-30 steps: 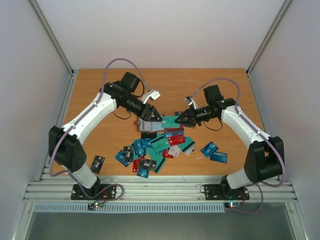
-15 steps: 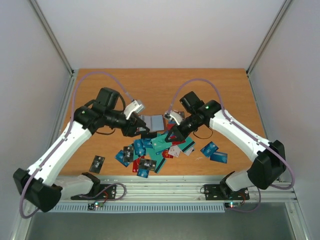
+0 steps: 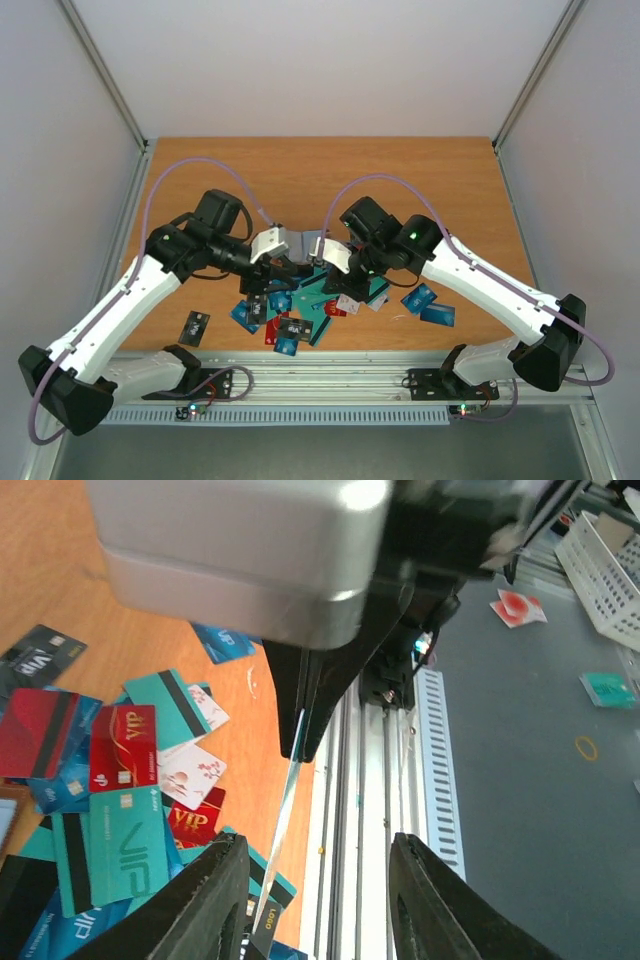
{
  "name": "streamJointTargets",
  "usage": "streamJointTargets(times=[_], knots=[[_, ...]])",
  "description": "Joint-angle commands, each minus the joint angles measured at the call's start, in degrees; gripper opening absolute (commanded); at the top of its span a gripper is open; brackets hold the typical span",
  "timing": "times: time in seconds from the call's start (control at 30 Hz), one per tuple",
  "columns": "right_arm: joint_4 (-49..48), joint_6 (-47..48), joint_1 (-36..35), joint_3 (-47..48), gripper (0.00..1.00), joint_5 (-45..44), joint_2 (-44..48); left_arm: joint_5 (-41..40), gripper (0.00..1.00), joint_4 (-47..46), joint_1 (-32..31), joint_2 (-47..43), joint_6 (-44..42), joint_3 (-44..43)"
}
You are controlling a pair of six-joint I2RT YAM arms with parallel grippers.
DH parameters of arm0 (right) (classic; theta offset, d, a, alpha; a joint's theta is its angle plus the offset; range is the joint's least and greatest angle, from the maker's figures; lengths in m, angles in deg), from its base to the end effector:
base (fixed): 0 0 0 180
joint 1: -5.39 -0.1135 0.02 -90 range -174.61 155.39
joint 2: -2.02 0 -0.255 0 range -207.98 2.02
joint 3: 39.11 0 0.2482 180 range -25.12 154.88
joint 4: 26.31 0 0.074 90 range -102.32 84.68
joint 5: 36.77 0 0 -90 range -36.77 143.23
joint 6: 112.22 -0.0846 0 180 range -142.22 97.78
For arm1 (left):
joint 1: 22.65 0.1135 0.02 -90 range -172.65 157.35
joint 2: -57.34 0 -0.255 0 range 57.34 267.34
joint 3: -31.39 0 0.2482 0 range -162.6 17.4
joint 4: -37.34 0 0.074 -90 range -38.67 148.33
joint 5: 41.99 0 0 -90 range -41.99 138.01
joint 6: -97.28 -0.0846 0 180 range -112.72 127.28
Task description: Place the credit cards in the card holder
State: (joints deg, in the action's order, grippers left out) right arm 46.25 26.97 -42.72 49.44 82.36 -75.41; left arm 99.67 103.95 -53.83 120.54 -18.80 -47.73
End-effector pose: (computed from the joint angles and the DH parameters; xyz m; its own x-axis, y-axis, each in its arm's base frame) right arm 0.1555 0.2350 0.2804 0.2265 -0.7376 -0.6361 -0.9704 -0.2269 -0.0824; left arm 0.1571 -0.1727 0.3113 -0.2665 0.4800 -0.8358 0.9613 0.0695 -0.2666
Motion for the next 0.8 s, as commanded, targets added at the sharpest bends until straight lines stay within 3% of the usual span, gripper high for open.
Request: streamJointTargets(times=[0.0, 0.57, 0.77], knots=[[1.3, 5.5, -2.3, 4.5, 0.01, -3.9, -0.6, 0.1, 0.4, 2.7, -2.1, 1.8, -6.1, -0.5], [4.4, 7.7, -6.0, 9.1, 0.01, -6.5, -2.1, -3.0, 0.29, 1.9, -6.5, 4.5, -6.9, 0.4], [4.3, 7.6, -6.1, 9.5, 0.01, -7.1, -1.5, -4.8, 0.33, -7.0, -6.6, 1.9, -3.0, 4.1]])
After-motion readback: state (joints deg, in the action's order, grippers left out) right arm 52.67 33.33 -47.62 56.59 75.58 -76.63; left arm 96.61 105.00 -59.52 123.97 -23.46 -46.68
